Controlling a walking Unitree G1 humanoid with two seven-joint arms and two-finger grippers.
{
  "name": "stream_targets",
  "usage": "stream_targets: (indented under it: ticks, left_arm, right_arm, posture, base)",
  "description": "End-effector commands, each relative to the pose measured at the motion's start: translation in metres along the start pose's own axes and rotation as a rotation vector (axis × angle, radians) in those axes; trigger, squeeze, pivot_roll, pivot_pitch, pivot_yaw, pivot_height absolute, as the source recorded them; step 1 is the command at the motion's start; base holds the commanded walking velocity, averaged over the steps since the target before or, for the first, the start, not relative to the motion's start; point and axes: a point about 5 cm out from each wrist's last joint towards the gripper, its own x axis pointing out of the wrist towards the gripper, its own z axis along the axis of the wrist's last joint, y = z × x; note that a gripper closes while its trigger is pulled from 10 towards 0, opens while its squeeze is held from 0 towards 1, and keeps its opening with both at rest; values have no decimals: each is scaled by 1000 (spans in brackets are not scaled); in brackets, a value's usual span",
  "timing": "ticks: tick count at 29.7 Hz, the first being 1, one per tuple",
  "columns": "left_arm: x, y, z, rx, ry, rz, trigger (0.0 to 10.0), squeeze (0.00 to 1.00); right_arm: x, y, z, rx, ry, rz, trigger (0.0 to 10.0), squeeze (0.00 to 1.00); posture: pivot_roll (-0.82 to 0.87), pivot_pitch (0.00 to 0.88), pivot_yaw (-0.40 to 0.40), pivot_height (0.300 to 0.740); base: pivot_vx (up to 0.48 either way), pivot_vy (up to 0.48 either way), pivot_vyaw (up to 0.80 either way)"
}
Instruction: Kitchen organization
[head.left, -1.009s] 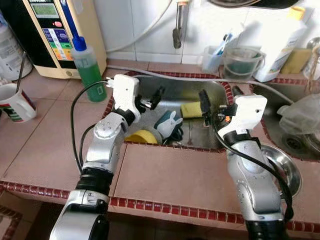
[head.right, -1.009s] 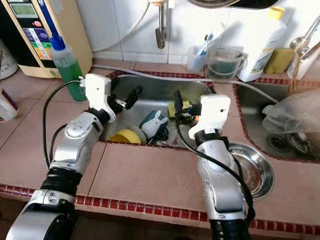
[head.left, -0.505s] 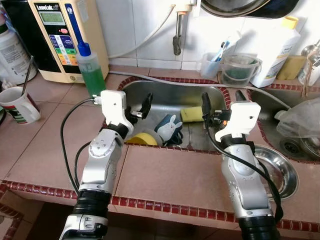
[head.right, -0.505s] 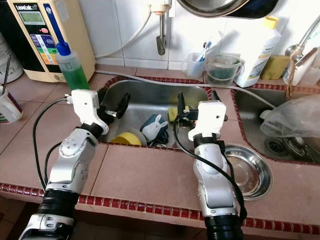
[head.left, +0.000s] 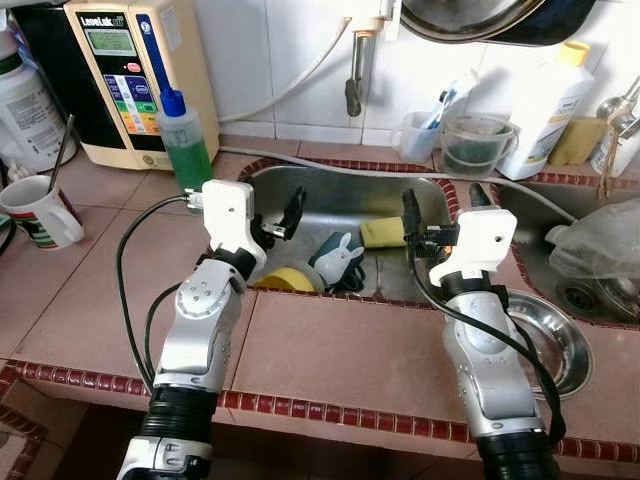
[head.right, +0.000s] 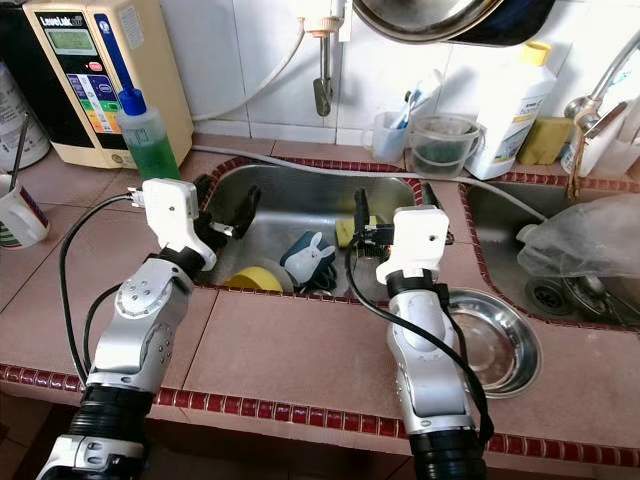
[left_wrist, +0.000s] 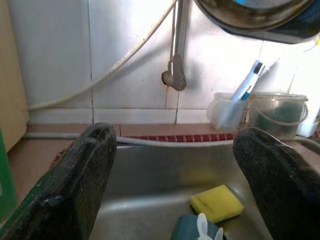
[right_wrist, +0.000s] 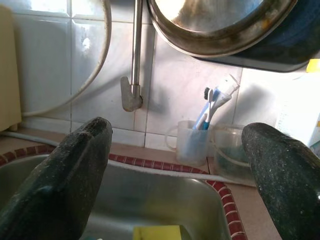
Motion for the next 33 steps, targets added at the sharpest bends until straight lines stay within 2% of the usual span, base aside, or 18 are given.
stream_targets:
  ticks: [1, 33]
  left_arm:
    - [0, -3, 5, 14, -13, -13, 10000, 0]
    - [-2, -5, 8, 2, -1, -10, 10000, 0]
  right_arm:
    - [-1, -2, -3, -10, 4, 4, 10000, 0]
    - [-4, -1, -6, -19, 16, 33, 10000, 0]
  posture:
    - [-112, 0, 21, 740]
    - [-101, 0, 11, 740]
  base:
    - [0, -368, 0]
    - [0, -420, 0]
